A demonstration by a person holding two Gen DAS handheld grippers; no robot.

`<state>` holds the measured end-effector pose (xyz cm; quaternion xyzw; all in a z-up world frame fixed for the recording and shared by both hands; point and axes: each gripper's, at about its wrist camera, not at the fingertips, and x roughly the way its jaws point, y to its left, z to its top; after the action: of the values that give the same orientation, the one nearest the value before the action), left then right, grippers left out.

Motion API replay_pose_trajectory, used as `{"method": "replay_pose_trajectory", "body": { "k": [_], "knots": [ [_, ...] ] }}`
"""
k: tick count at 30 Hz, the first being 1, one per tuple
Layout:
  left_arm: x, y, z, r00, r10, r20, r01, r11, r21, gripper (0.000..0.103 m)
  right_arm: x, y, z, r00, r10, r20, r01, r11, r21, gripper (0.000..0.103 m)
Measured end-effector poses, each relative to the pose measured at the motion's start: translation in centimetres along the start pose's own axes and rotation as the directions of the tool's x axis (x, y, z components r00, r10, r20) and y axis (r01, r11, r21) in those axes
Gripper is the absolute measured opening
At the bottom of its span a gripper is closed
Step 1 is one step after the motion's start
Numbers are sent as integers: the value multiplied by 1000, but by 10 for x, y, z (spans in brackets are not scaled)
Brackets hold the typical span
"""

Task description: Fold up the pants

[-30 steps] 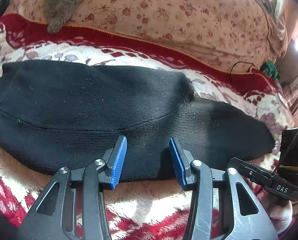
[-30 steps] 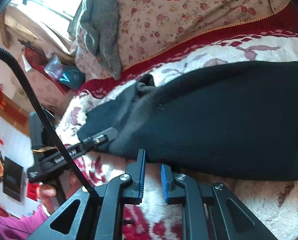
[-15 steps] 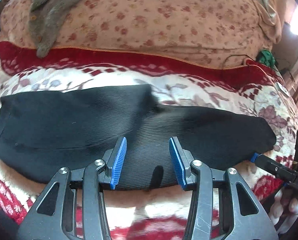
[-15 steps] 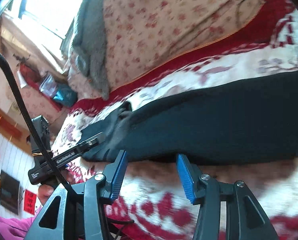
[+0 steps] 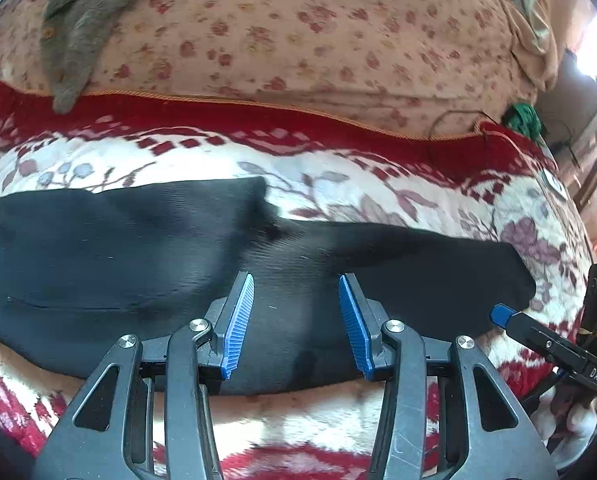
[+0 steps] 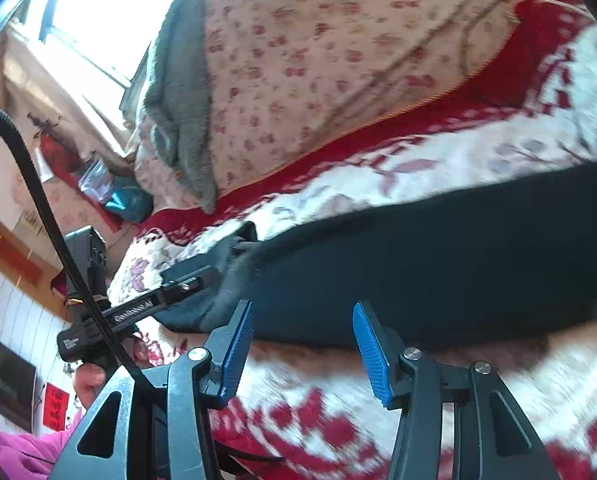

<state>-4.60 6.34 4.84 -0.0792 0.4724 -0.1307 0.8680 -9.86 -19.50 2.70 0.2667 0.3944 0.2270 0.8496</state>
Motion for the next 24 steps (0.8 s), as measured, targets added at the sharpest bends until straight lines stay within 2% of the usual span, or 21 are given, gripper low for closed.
{"method": "replay_pose_trajectory", "body": {
  "k": [6,11,14,17,19,21,24],
  "knots": [
    [3,24,1,999,37,3,-37,998,-59,44,65,37,39,991,112,-77,-116,992,-57,49],
    [11,25,-1,999,45,-9,-45,998,-42,44,127,52,71,966,202,-161,-206,979,-6,49],
    [16,24,-3,999,43,-15,-43,999,-33,44,168,51,87,954,197,-227,-196,980,26,49],
    [17,26,-3,999,51,-4,-51,998,-28,44,202,52,92,924,236,-301,-234,971,42,41],
    [18,30,-3,999,53,-3,-54,998,-40,44,215,57,91,911,243,-334,-247,969,31,29],
    [23,34,-3,999,44,-14,-45,997,-55,44,221,61,93,916,234,-324,-246,969,7,17],
    [27,36,-5,999,42,-8,-42,997,-61,44,223,59,102,937,228,-265,-237,971,-4,14]
  ]
}}
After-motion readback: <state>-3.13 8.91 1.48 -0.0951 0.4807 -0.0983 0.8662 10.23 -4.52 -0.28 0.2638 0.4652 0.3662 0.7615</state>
